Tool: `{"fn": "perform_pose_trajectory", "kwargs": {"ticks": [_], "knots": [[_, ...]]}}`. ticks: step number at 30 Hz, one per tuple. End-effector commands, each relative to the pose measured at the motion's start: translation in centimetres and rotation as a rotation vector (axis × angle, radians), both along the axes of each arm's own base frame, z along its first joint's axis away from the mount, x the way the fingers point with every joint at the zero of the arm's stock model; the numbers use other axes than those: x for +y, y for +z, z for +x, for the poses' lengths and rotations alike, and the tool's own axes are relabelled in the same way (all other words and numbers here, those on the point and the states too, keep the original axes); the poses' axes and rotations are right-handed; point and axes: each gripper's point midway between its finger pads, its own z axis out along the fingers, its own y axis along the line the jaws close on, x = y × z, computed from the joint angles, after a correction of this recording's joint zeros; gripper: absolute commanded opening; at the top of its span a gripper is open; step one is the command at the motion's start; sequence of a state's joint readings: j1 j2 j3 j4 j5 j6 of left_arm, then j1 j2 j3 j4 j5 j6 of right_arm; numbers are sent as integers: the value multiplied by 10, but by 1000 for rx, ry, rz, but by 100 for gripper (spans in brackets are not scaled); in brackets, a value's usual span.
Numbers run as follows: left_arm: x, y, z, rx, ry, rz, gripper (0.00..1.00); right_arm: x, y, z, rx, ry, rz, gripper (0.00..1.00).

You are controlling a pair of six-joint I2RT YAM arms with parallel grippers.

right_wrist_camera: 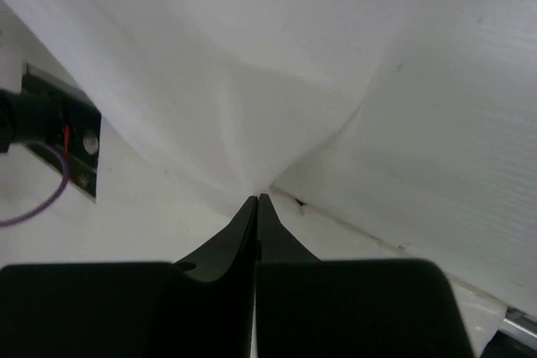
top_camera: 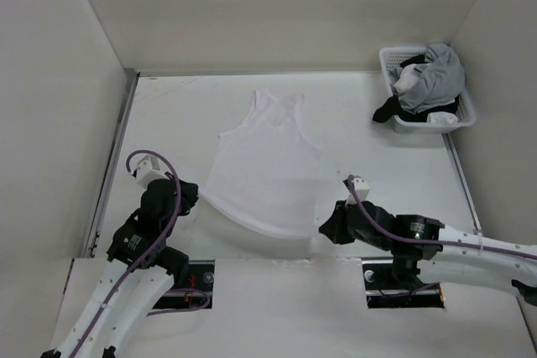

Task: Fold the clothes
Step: Fold the tank top

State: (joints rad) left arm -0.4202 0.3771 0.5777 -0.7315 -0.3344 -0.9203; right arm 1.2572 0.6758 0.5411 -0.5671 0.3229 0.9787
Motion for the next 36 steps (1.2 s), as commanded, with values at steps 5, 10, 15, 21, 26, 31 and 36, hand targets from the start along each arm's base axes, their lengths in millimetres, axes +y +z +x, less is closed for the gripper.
{"fn": "perform_pose_trajectory", "kwargs": {"ticks": [5,10,15,21,26,31,36], "knots": [[-17,77,115,-221,80,8,0,2,81,148,-249,-218,82,0],[-16,95,216,-277,149,13,0,-20,101,265,-306,-337,101,0],[-36,79,310,-267,125,5,1,-41,96,358,-299,-406,51,0],[-46,19,401,-176,107,24,6,-62,61,450,-238,-472,23,3],[-45,-7,426,-148,82,10,25,-63,50,490,-241,-533,42,38],[-29,13,367,-177,85,34,29,-61,59,452,-257,-544,14,52],[-17,-37,259,-71,110,31,30,-38,41,368,-267,-512,23,8]]}}
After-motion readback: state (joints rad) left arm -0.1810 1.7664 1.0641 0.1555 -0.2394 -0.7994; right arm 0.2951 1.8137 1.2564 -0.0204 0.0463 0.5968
